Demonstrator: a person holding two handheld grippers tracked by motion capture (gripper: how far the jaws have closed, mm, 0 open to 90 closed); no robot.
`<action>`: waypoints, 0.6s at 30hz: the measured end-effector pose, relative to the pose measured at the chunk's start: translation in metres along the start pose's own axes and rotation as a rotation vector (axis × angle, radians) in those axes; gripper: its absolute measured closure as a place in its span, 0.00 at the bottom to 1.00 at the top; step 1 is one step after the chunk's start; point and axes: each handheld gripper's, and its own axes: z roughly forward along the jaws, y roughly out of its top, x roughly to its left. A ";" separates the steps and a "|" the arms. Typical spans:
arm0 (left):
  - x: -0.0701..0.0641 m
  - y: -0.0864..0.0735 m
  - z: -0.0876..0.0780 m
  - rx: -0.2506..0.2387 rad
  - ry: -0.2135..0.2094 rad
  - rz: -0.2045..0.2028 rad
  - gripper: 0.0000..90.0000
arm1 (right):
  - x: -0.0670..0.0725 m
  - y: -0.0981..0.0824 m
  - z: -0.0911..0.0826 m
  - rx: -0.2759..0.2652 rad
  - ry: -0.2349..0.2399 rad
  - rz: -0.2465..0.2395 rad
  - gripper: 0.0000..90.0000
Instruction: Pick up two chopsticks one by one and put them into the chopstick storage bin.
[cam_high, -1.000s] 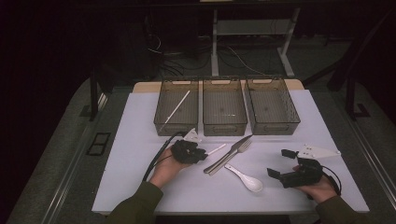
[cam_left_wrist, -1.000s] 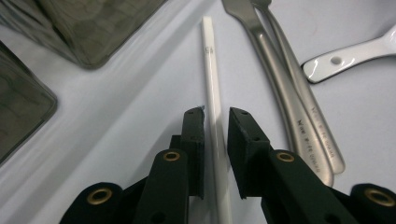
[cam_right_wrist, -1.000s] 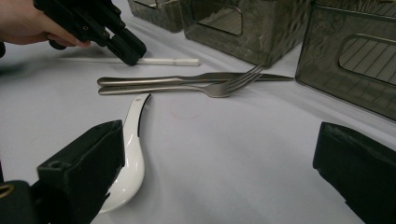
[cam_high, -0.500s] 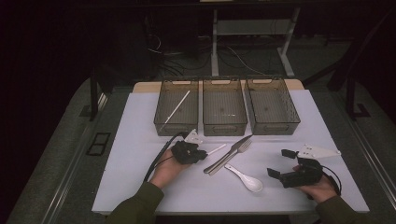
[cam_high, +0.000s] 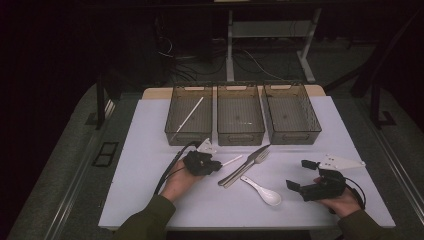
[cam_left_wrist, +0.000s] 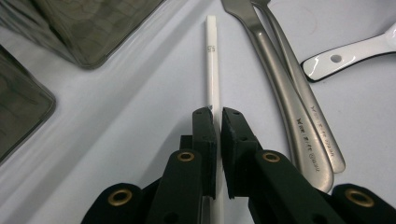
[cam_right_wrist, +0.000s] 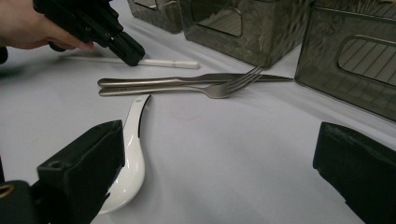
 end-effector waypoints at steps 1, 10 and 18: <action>0.000 0.000 0.000 0.003 0.000 0.000 0.94 | 0.000 0.000 0.000 -0.001 0.000 0.000 0.02; -0.002 0.006 -0.012 -0.018 -0.037 -0.019 0.94 | 0.000 0.000 0.000 -0.002 0.002 -0.001 0.02; 0.000 0.012 -0.029 -0.069 -0.047 -0.051 0.94 | 0.000 0.000 0.000 -0.003 0.000 0.000 0.02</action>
